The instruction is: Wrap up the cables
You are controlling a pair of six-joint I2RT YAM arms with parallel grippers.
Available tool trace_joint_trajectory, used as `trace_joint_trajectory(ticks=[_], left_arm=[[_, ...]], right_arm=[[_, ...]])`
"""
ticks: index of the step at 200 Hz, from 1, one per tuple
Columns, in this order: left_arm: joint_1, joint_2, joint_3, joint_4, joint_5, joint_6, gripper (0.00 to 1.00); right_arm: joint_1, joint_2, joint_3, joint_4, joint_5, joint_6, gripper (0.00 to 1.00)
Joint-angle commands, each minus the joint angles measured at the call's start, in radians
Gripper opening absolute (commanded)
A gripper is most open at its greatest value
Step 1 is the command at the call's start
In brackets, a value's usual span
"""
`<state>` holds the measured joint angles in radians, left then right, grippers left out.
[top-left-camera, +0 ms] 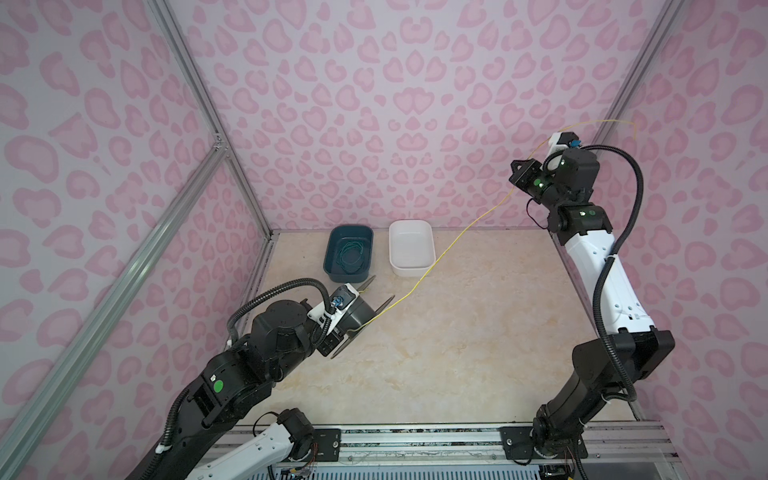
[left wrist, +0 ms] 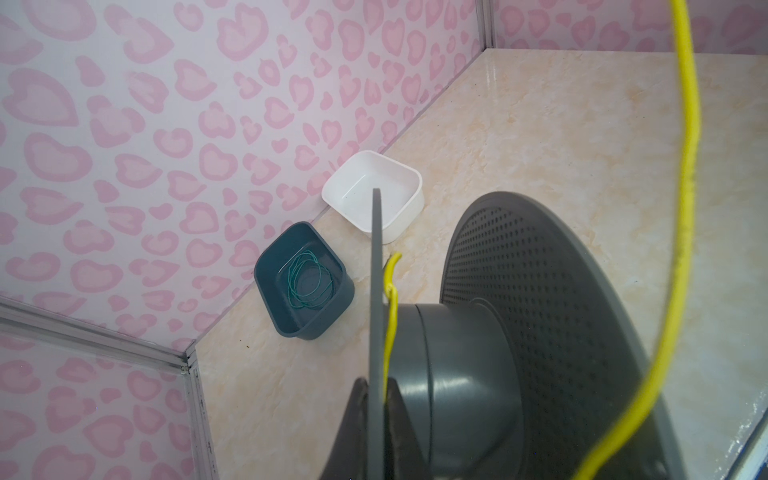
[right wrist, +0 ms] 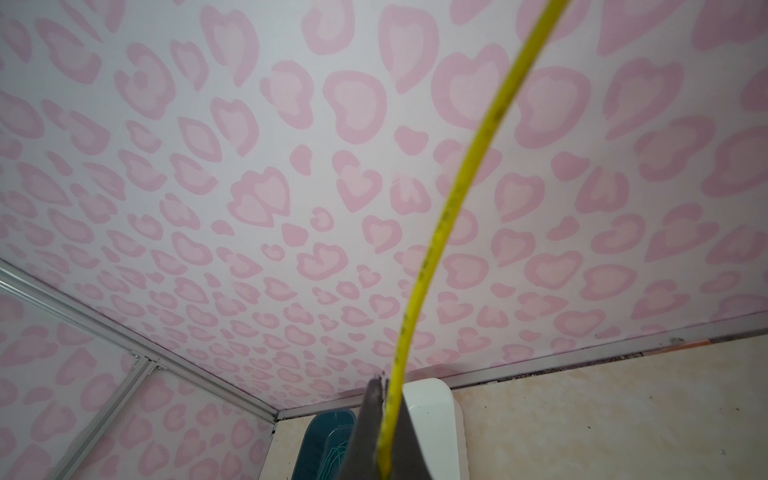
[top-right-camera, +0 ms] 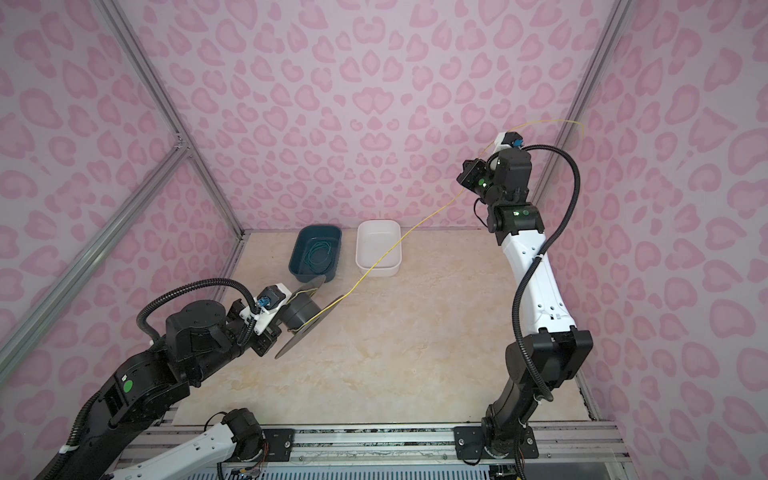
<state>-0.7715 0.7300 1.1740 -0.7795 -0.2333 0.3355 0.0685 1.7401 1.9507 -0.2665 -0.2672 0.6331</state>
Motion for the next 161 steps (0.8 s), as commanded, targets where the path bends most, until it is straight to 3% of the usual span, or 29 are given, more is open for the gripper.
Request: trace_joint_trajectory(ticks=[1,81,127,161], left_arm=[[0.001,-0.001,0.035,0.017,0.041,-0.018,0.04],[0.001,-0.007,0.094,0.002,0.083,-0.042,0.04],[0.026,0.020,0.134,0.085,0.065,-0.022,0.04],[0.138,0.046,0.165,0.150,0.181,-0.066,0.04]], right_arm=[[0.006,0.032,-0.031,0.092,0.072,0.012,0.00],[-0.004,0.107,-0.192,0.186,0.153,0.077,0.00],[-0.025,0.033,-0.474,0.287,0.201,0.062,0.00],[-0.048,-0.026,-0.671,0.333,0.236,0.044,0.00]])
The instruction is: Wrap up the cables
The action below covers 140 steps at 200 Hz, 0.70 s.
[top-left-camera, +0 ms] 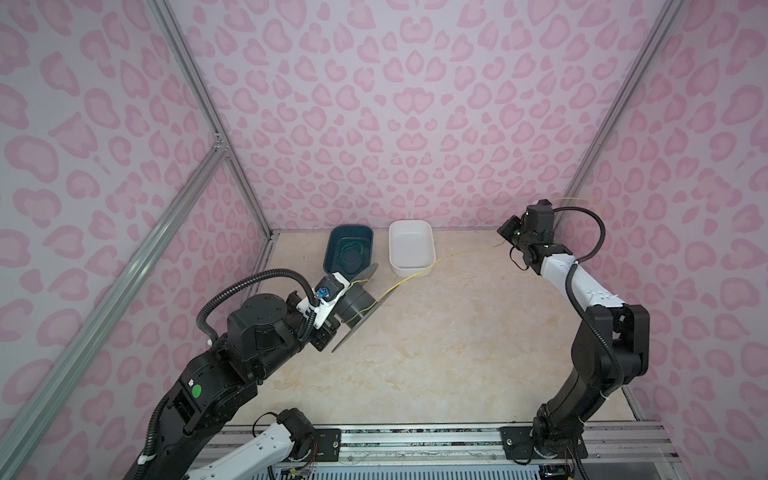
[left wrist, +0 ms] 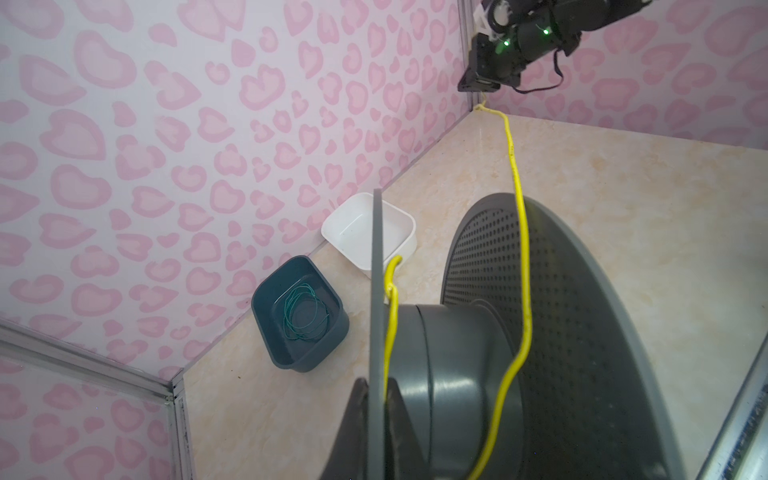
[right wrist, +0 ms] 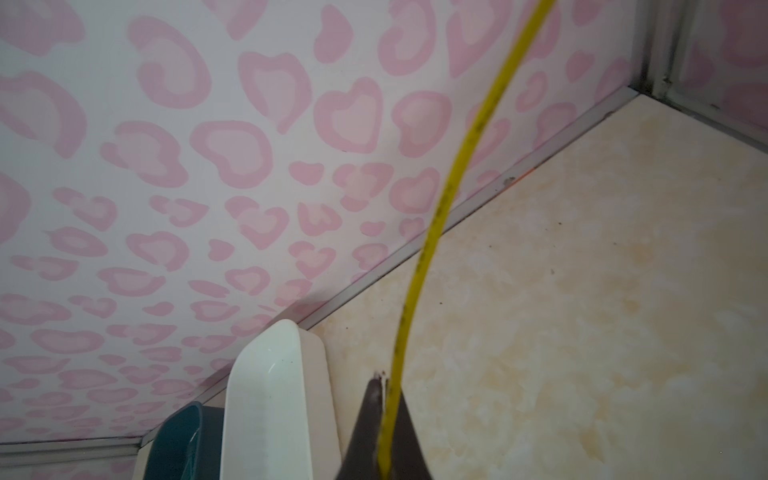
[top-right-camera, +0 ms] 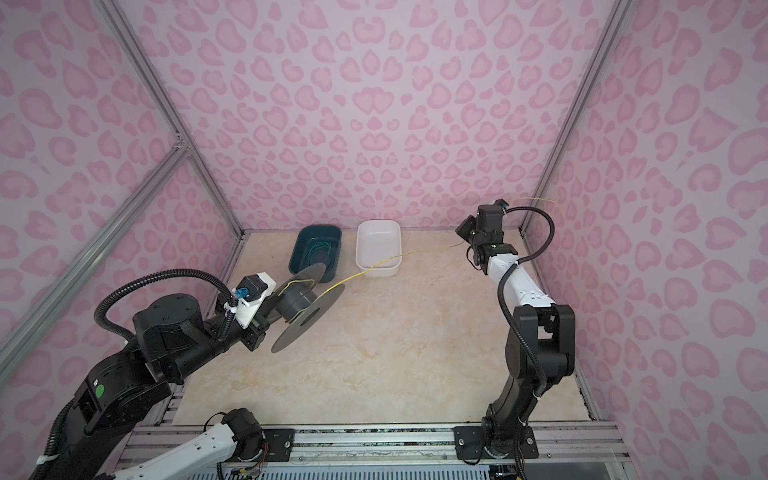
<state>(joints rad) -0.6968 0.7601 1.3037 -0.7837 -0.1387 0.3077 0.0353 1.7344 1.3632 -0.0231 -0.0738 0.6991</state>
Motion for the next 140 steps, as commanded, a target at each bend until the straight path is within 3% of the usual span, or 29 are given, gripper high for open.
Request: trace_joint_trajectory(ticks=[1,47,88,140], left_arm=[[0.069,0.017,0.035,0.156,0.091,-0.040,0.04],[0.230,0.098,0.131,0.238,0.328,-0.154,0.04],[0.298,0.130,0.179,0.287,0.461,-0.221,0.04],[0.345,0.183,0.211,0.391,0.444,-0.343,0.04]], right_arm=[[-0.015,-0.021,-0.088,0.091,0.043,-0.023,0.00],[-0.028,-0.045,-0.206,0.072,0.075,-0.064,0.00],[-0.068,-0.066,-0.266,0.056,0.065,-0.058,0.00],[-0.045,-0.114,-0.346,0.038,0.104,-0.091,0.00]])
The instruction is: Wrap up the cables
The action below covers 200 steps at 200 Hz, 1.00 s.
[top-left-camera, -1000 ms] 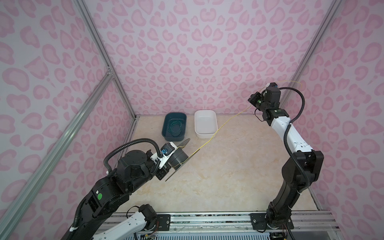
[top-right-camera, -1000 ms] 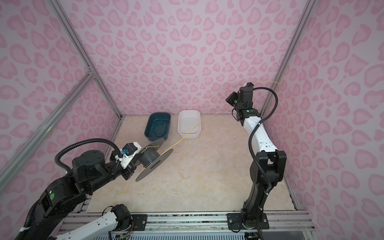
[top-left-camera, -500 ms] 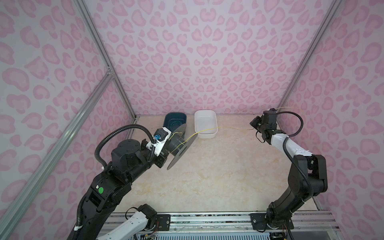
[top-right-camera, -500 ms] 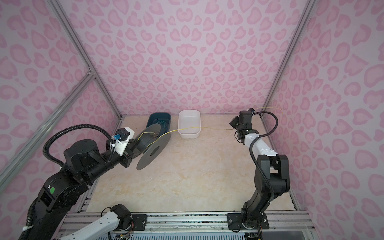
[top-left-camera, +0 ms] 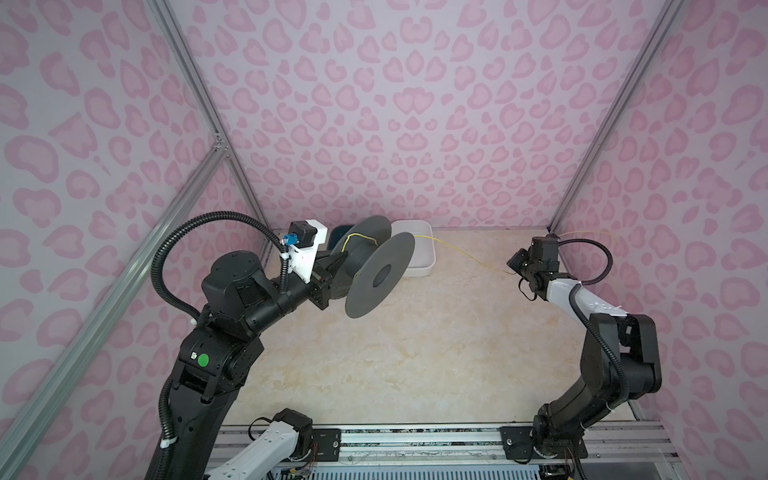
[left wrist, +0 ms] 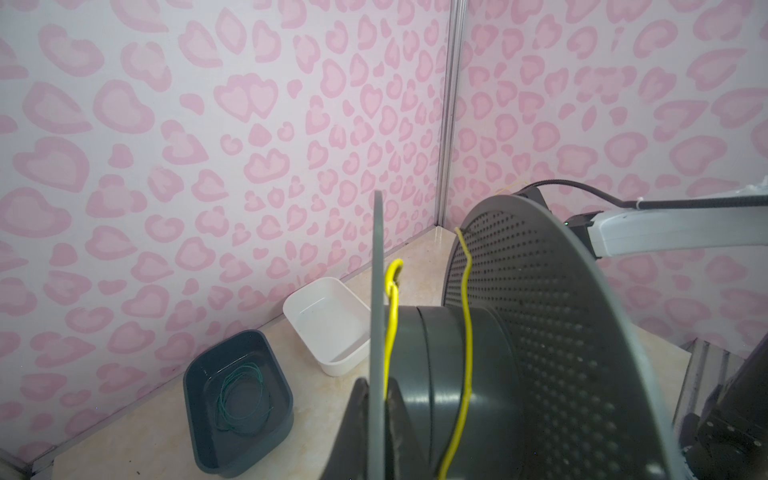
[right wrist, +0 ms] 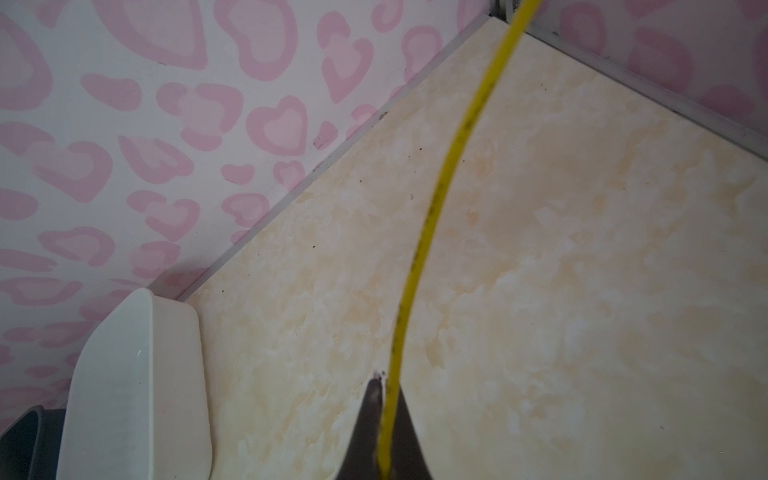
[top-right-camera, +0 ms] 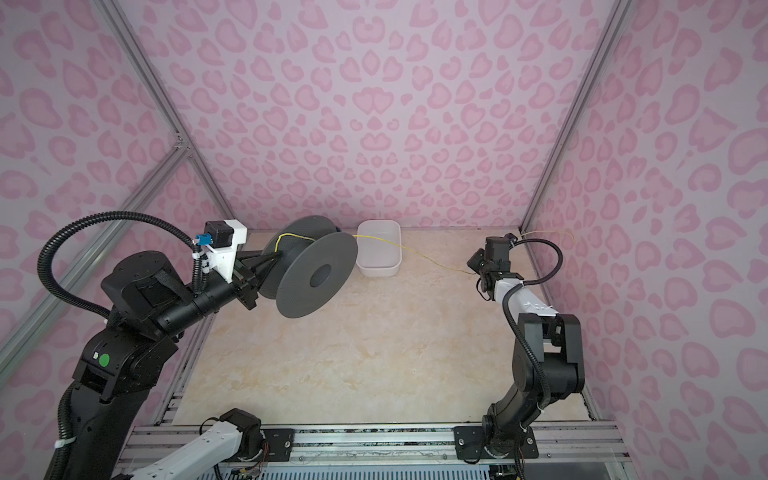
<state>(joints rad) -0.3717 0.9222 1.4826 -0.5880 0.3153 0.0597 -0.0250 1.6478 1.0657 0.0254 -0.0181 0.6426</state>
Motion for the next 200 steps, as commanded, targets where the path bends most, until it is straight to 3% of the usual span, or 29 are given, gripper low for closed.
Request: trace_joint_trajectory(ticks=[1,59,87,118,157,200], left_arm=[[0.022,0.023,0.034,0.198,-0.011,-0.097,0.04],[0.141,0.092,0.016,0.439,-0.110,-0.393,0.04],[0.170,0.096,-0.052,0.590,-0.213,-0.541,0.04],[0.175,0.133,-0.058,0.636,-0.387,-0.660,0.04],[0.175,0.219,-0.031,0.637,-0.598,-0.715,0.03],[0.174,0.343,0.011,0.642,-0.800,-0.724,0.03]], right_arm=[[0.016,-0.029,-0.052,-0.010,0.049,-0.034,0.00],[0.017,-0.179,-0.256,0.036,0.020,0.068,0.00],[0.083,-0.237,-0.318,0.033,0.046,0.081,0.00],[0.209,-0.306,-0.356,-0.007,0.113,0.055,0.00],[0.410,-0.396,-0.385,-0.074,0.236,-0.004,0.00],[0.672,-0.428,-0.262,-0.194,0.395,-0.105,0.00]])
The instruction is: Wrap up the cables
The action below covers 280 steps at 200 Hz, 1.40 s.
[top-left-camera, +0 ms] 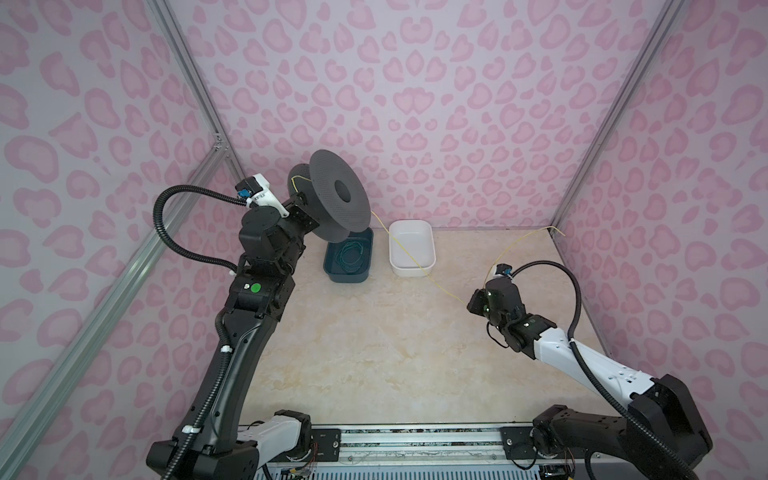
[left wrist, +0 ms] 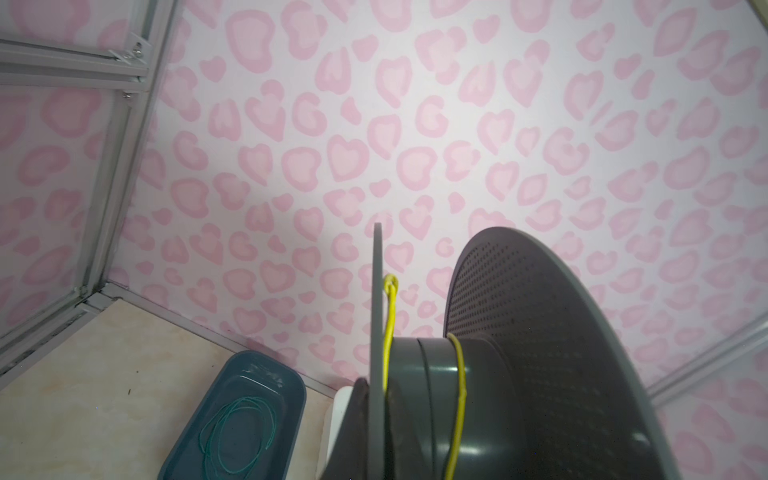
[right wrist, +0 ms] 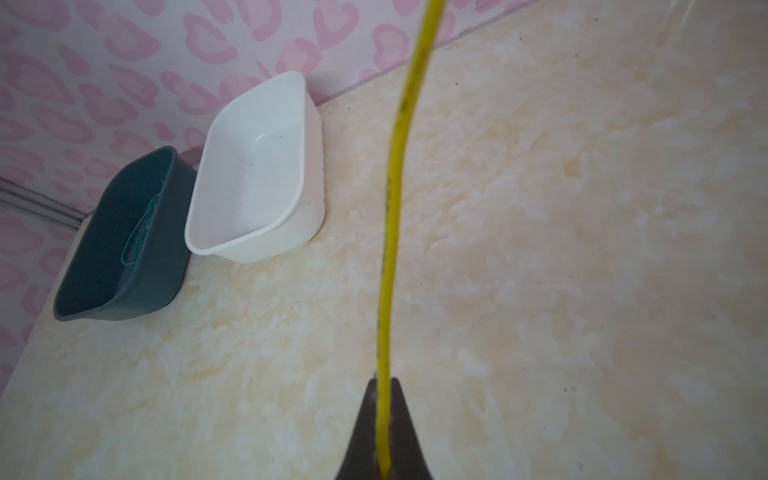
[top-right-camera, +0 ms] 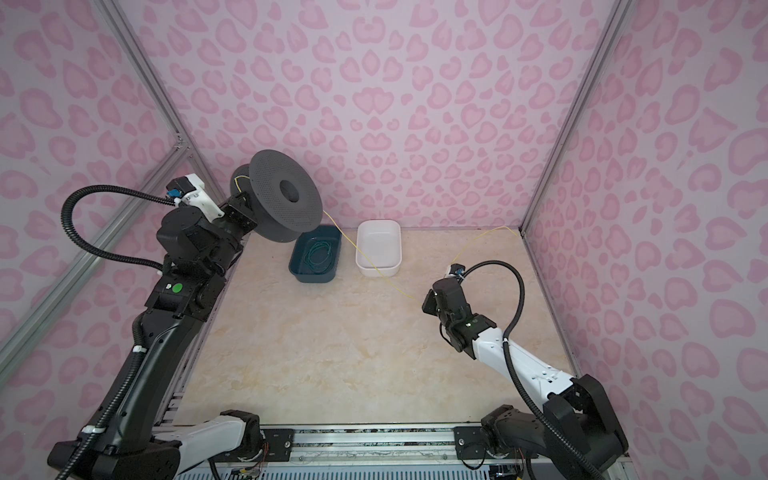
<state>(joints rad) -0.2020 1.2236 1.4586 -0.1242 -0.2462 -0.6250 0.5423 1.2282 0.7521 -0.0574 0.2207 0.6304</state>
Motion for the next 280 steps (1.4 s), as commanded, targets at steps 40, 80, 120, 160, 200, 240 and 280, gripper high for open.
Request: trace_joint_trajectory(ticks=[40,80,120,160,200,240,280], left_arm=[[0.003,0.118,0.065,0.168,-0.441,0.040,0.03],[0.003,0.195,0.059,0.141,-0.481,0.092,0.03],[-0.034,0.235,0.016,0.143,-0.452,0.183,0.03],[-0.122,0.274,-0.024,0.165,-0.479,0.376,0.03],[-0.224,0.275,-0.084,0.207,-0.474,0.533,0.03],[-0.331,0.275,-0.141,0.268,-0.487,0.691,0.03],[-0.423,0.255,-0.216,0.308,-0.440,0.806,0.03]], right_arm=[[0.371,-0.033,0.145,-0.187,0.295,-0.157,0.00],[0.546,-0.026,0.273,-0.236,0.376,-0.224,0.00],[0.630,-0.027,0.406,-0.237,0.384,-0.320,0.00],[0.639,-0.025,0.565,-0.247,0.358,-0.418,0.00],[0.494,-0.006,0.703,-0.246,0.152,-0.369,0.00],[0.379,0.028,0.833,-0.228,0.011,-0.354,0.00],[0.240,0.054,0.925,-0.221,-0.117,-0.306,0.00]])
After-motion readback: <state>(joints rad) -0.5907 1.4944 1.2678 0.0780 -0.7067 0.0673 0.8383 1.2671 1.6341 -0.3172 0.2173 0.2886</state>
